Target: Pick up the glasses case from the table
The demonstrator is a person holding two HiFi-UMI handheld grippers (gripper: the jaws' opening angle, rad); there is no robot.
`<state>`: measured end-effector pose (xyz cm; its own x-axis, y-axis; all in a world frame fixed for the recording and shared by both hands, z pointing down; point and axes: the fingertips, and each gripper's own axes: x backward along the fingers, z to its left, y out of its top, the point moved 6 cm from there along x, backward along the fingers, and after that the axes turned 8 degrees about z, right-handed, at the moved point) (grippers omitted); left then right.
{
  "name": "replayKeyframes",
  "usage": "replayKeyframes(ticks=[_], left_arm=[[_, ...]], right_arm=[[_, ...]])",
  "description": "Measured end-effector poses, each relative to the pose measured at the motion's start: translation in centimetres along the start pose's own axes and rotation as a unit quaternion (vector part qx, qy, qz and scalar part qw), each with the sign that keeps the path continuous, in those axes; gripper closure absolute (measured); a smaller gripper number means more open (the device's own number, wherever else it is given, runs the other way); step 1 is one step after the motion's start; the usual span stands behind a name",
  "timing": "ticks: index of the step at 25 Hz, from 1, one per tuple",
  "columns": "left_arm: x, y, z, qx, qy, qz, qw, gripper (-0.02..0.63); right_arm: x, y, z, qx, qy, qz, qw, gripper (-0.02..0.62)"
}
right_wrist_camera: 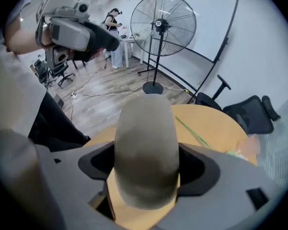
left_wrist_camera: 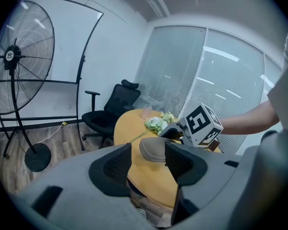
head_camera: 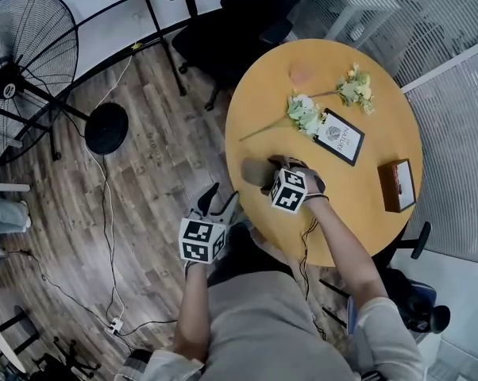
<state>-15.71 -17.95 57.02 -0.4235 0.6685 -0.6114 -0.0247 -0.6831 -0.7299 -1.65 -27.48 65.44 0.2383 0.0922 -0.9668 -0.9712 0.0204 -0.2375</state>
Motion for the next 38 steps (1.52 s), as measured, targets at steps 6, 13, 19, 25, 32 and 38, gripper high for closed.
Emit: replayKeyframes(ticks=[6,13,19,25,32,38], left_arm=[[0.8,-1.0,-1.2,-0.004,-0.008,-0.003,1.0,0.4],[2.1,-1.8,-2.8,-0.015,-0.017,-0.005,0.9997,0.4],[3.2,-2.3,-3.6,-0.022,-0.02,-0.014,0.9995,0.4],[4.9,-3.0,-3.3,-0.01,-0.011,-0.028,0.9995,0.4],[6.4,-3.3,-2.9,0.023,-0.003,-0.054,0.9983,0.401],[7.2,-3.7,-2.7,0.037,0.001,-0.066,0.9971,0.4]], right_arm=[[1.6,-0.3,1.4,-0.087,0.002,-0.058,0.994,0.212],[4.4,-0.1,3.1,-0.185,0.005,-0.142,0.972,0.212],[6.6,0.4,4.6,-0.235,-0.003,-0.197,0.952,0.212],[8.2,1.4,6.4,-0.289,-0.007,-0.249,0.924,0.212],[9.6,1.1,9.0,-0.378,-0.027,-0.3,0.875,0.212],[10.7,1.0,10.8,-0.419,-0.049,-0.323,0.847,0.212]])
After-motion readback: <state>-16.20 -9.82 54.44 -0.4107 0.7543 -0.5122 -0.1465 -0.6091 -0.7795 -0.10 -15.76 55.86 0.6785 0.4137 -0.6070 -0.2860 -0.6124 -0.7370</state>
